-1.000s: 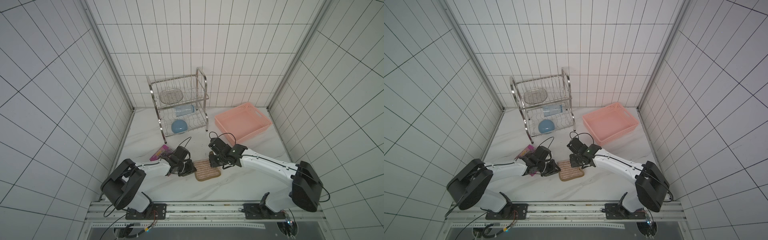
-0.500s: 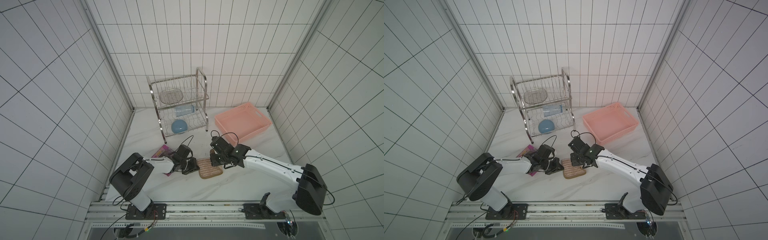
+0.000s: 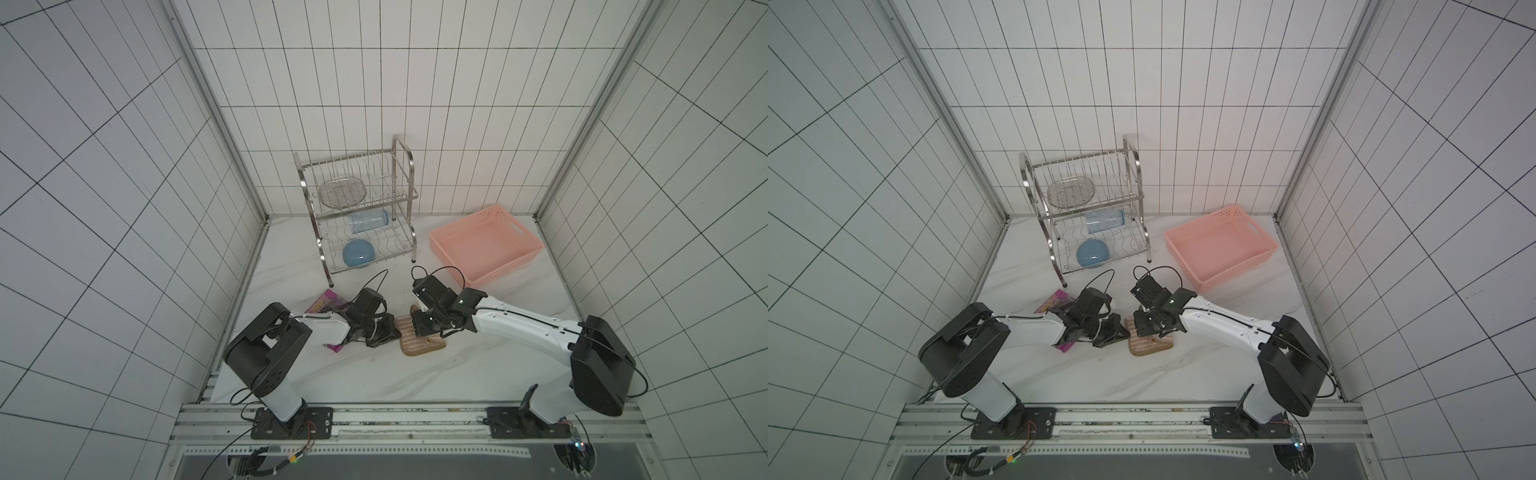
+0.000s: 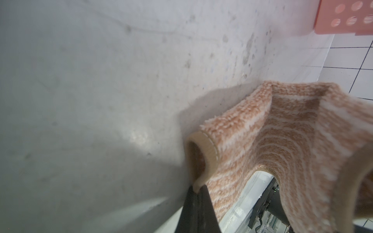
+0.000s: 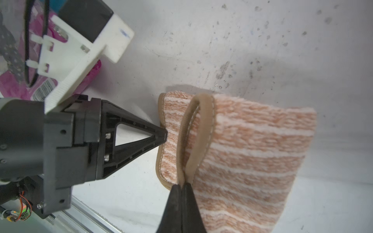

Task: Fold the square dishcloth
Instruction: Fold the cleaning item at the center of the board.

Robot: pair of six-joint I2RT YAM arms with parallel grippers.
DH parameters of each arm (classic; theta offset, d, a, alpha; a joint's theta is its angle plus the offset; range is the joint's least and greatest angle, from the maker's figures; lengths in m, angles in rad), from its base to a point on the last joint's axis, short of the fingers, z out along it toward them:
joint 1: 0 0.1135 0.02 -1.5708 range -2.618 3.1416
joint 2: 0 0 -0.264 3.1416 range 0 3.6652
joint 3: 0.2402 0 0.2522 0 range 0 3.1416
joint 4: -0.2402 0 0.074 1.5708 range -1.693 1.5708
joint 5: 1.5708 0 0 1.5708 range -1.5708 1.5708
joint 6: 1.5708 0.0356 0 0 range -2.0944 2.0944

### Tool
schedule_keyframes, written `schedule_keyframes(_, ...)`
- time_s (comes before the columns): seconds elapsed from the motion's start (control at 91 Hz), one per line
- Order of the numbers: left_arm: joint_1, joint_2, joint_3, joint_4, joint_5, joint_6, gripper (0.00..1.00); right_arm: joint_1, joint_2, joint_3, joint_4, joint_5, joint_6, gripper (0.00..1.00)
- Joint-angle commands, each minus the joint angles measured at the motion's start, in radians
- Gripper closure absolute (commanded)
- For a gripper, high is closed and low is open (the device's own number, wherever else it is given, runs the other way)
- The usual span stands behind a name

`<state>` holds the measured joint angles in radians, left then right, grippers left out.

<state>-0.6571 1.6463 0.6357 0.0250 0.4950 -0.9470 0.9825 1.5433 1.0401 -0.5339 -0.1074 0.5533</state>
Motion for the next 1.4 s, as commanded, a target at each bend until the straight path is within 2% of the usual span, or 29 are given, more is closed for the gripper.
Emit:
schedule_keyframes(0.0,0.004,0.024,0.003,0.004,-0.006,-0.003,0.97,0.013,0.030,0.038,0.034,-0.030,-0.010,1.00)
schedule_keyframes(0.242,0.003,0.025,0.002,0.005,-0.003,-0.001,0.97,0.030,0.100,0.052,0.060,-0.055,-0.009,1.00)
schedule_keyframes(0.846,0.004,0.020,-0.011,-0.013,-0.015,0.010,0.97,0.043,0.165,0.043,0.065,-0.082,0.013,1.00)
schedule_keyframes(1.099,0.003,0.008,-0.009,-0.031,-0.024,0.018,0.93,0.044,0.199,0.045,0.064,-0.088,0.018,1.00)
schedule_keyframes(1.253,0.004,0.005,-0.007,-0.037,-0.027,0.019,0.93,0.043,0.166,0.050,0.057,-0.086,0.007,0.83)
schedule_keyframes(1.385,0.003,0.001,-0.008,-0.040,-0.027,0.018,0.92,0.043,0.107,0.054,0.040,-0.071,0.001,0.75)
